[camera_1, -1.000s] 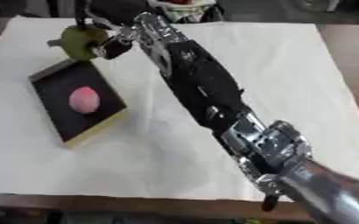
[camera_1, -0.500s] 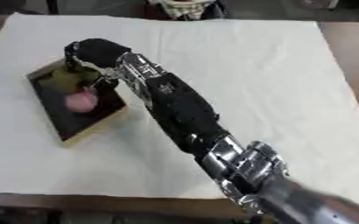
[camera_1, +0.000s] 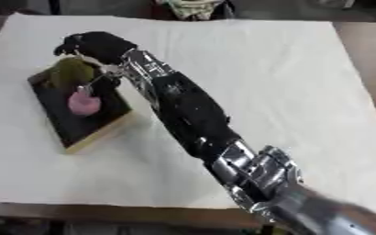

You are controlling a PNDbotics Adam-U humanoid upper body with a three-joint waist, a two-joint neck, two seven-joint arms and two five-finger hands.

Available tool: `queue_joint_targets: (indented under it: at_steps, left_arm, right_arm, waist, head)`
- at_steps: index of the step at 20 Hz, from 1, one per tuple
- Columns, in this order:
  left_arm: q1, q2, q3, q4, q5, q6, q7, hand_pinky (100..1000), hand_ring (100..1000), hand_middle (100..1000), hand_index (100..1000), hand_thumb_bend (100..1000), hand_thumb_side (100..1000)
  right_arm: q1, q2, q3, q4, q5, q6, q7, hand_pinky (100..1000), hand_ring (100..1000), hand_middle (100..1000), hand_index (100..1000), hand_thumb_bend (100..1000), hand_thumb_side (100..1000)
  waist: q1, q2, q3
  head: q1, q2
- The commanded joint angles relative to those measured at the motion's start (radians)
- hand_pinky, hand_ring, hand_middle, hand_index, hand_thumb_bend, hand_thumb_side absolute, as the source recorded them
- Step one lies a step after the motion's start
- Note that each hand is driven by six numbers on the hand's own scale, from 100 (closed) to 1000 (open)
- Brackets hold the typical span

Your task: Pick up objects on the table and place them in the box.

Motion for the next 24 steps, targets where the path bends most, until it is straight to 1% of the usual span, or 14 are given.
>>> queue_joint_targets:
  at_steps: [1,2,5,7,9,12,16,18,21,23,24]
  left_arm:
    - [-0.003,0.007,0.007,-0.022,0.001,-0.001,0.004,681,592,593,775,178,571]
    - [-0.001,0.008,0.009,-0.021,0.000,-0.001,0.005,681,592,593,775,177,571]
    - [0.007,0.010,0.015,-0.019,-0.004,0.000,0.012,681,592,593,775,175,571]
    - [0.013,0.012,0.021,-0.016,-0.007,0.001,0.017,681,592,593,775,174,572]
    - [0.019,0.013,0.025,-0.013,-0.012,0.002,0.022,680,592,593,775,170,576]
    - [0.030,0.015,0.033,-0.006,-0.019,0.005,0.031,679,592,593,775,168,579]
    - [0.041,0.020,0.045,0.002,-0.030,0.006,0.045,679,595,596,775,167,580]
    - [0.044,0.021,0.049,0.005,-0.033,0.006,0.050,679,597,599,775,165,582]
    - [0.047,0.023,0.056,0.008,-0.037,0.007,0.057,679,600,604,775,164,585]
    - [0.048,0.025,0.062,0.009,-0.040,0.007,0.062,679,600,604,775,164,585]
    - [0.047,0.025,0.064,0.010,-0.042,0.008,0.064,678,601,607,775,164,586]
  right_arm:
    - [-0.037,-0.051,-0.005,-0.061,-0.051,0.003,0.022,763,795,779,910,168,269]
    - [-0.039,-0.067,-0.004,-0.077,-0.072,0.004,0.026,760,795,779,906,134,179]
    - [-0.042,-0.115,-0.004,-0.135,-0.163,0.017,0.035,751,792,777,899,100,105]
    - [-0.037,-0.150,-0.006,-0.189,-0.251,0.036,0.034,740,788,773,892,100,100]
    - [-0.024,-0.184,-0.006,-0.250,-0.352,0.067,0.033,724,782,767,879,100,100]
    - [0.016,-0.246,0.002,-0.363,-0.515,0.116,0.031,717,781,766,872,100,100]
    - [0.107,-0.342,0.016,-0.552,-0.723,0.172,0.046,708,780,764,859,100,100]
    - [0.164,-0.385,0.015,-0.646,-0.807,0.197,0.053,705,780,764,853,100,100]
    - [0.264,-0.437,-0.005,-0.779,-0.903,0.231,0.053,701,779,763,839,100,100]
    - [0.337,-0.456,-0.028,-0.852,-0.946,0.247,0.043,699,780,764,834,100,113]
    - [0.372,-0.462,-0.041,-0.879,-0.962,0.254,0.038,696,780,763,824,100,138]
  waist:
    - [0.007,-0.019,-0.010]
    - [0.007,-0.020,-0.018]
    - [0.009,-0.025,-0.048]
    - [0.011,-0.028,-0.073]
    - [0.013,-0.032,-0.097]
    - [0.014,-0.037,-0.134]
    - [0.013,-0.042,-0.181]
    - [0.014,-0.042,-0.200]
    - [0.014,-0.041,-0.222]
    - [0.013,-0.039,-0.235]
    - [0.014,-0.038,-0.241]
  head:
    - [0.011,0.005]
    - [0.017,0.005]
    - [0.035,0.005]
    - [0.052,0.005]
    - [0.068,0.005]
    - [0.096,0.005]
    - [0.133,0.005]
    - [0.145,0.005]
    - [0.157,0.005]
    - [0.165,0.005]
    - [0.169,0.005]
